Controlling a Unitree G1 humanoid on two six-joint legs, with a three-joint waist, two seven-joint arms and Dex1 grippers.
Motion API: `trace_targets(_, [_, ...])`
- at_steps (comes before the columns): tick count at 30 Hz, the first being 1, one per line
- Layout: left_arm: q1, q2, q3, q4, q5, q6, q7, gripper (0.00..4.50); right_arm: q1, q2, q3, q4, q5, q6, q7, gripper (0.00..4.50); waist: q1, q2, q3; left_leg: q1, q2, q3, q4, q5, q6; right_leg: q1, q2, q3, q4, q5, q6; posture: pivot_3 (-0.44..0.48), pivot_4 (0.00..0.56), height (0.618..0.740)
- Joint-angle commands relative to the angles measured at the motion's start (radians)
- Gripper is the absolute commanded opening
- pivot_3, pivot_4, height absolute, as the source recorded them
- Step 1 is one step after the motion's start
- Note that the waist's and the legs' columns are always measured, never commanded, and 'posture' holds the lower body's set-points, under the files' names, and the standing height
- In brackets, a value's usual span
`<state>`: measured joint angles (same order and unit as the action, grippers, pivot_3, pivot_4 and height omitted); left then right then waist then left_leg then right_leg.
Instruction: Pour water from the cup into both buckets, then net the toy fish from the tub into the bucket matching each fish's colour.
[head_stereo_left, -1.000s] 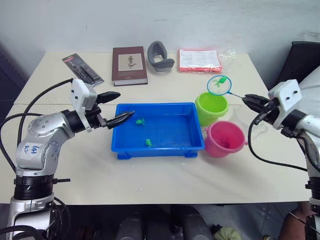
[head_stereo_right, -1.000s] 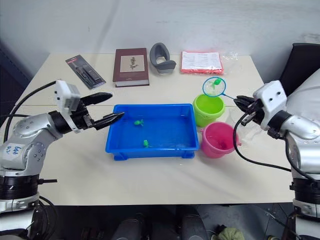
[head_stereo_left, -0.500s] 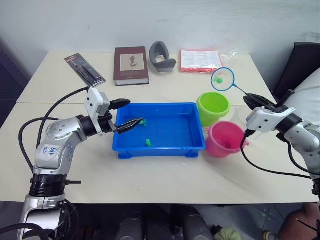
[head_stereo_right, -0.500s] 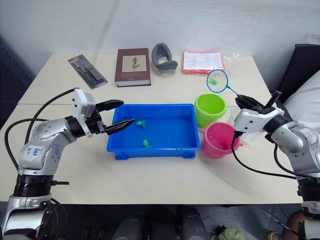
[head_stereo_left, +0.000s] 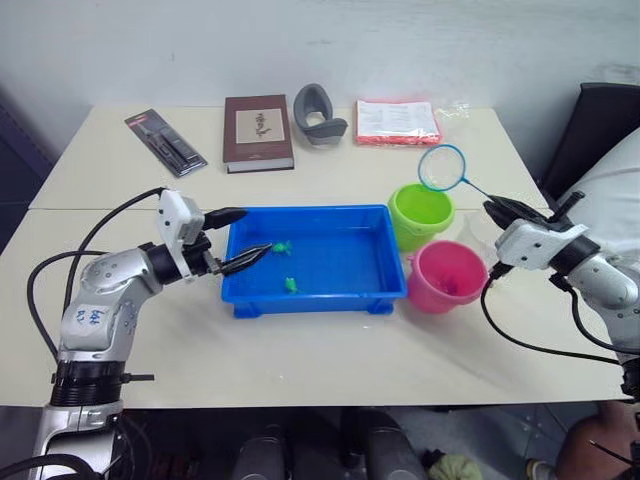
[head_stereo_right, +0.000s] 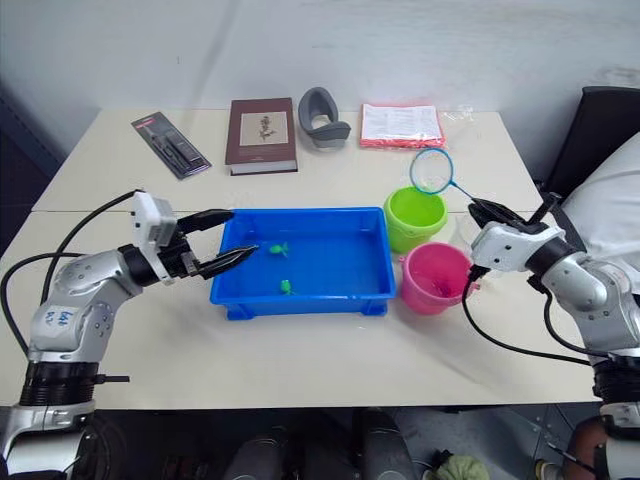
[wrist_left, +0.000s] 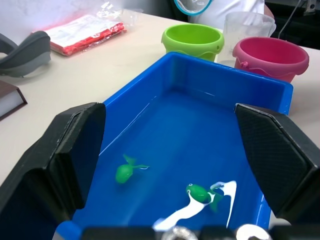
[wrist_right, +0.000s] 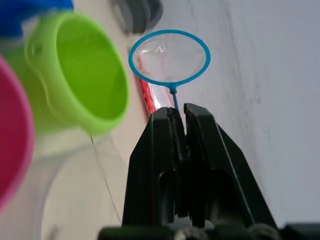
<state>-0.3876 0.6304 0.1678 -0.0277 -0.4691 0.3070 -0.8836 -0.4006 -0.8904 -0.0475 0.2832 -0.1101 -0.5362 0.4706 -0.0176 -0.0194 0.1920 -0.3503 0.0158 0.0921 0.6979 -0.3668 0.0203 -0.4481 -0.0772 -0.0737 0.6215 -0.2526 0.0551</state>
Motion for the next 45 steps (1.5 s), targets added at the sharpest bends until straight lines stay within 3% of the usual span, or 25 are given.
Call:
trace_targets(1, [0.051, 0.049, 0.082, -0.017, -0.034, -0.039, -0.059, 4.43, -0.022, 0.034, -0.016, -0.21, 0.359, 0.243, 0.195, 0.0, -0.007, 0.0, 0.0, 0.0, 0.0, 0.0, 0.0, 0.0, 0.0, 0.0, 0.0, 0.0, 0.0, 0.0, 0.0, 0.0, 0.15, 0.74])
trace_targets(5, [0.123, 0.114, 0.155, -0.006, -0.038, -0.057, -0.103, 4.43, -0.041, 0.003, 0.115, -0.439, 0.501, 0.65, 0.379, 0.0, -0.011, 0.001, 0.0, 0.0, 0.001, -0.001, 0.0, 0.0, 0.001, 0.0, -0.001, 0.0, 0.0, 0.0, 0.0, 0.0, 0.15, 0.74])
trace_targets(10, [0.201, 0.171, 0.182, 0.054, 0.015, -0.125, -0.148, 4.43, -0.094, 0.023, 0.212, -0.508, 0.465, 0.868, 0.414, 0.0, 0.002, 0.001, 0.0, 0.0, 0.0, -0.004, 0.0, -0.002, 0.004, 0.0, -0.004, -0.002, 0.0, -0.001, -0.001, 0.0, 0.15, 0.74])
trace_targets(21, [0.305, 0.196, 0.251, 0.019, -0.016, -0.112, -0.148, 4.43, -0.256, 0.142, 0.442, -0.378, 0.151, 0.788, 0.47, 0.0, 0.0, 0.002, 0.0, -0.003, -0.001, -0.003, 0.0, -0.004, 0.004, -0.002, -0.004, -0.003, -0.002, -0.001, -0.002, 0.0, 0.15, 0.74])
trace_targets(26, [0.311, 0.192, 0.255, 0.002, -0.015, -0.107, -0.141, 4.43, -0.346, 0.165, 0.487, -0.308, 0.05, 0.738, 0.519, 0.0, -0.009, 0.002, 0.0, -0.003, -0.001, -0.003, 0.0, -0.004, 0.003, -0.002, -0.004, -0.003, -0.001, -0.001, -0.002, 0.0, 0.15, 0.74])
trace_targets(38, [0.325, 0.189, 0.245, -0.04, -0.027, -0.092, -0.141, 4.43, -0.338, 0.259, 0.524, -0.319, 0.048, 0.805, 0.641, 0.0, -0.011, 0.002, 0.0, -0.003, -0.001, -0.003, 0.0, -0.004, 0.003, -0.002, -0.004, -0.003, 0.0, -0.001, -0.002, 0.0, 0.15, 0.74])
trace_targets(45, [0.295, 0.198, 0.232, -0.068, -0.037, -0.056, -0.145, 4.43, -0.327, 0.347, 0.473, -0.327, 0.155, 0.992, 0.673, 0.0, -0.011, 0.002, 0.0, -0.003, 0.0, -0.003, -0.001, -0.004, 0.003, -0.002, -0.004, -0.003, 0.0, -0.001, -0.002, 0.0, 0.15, 0.74])
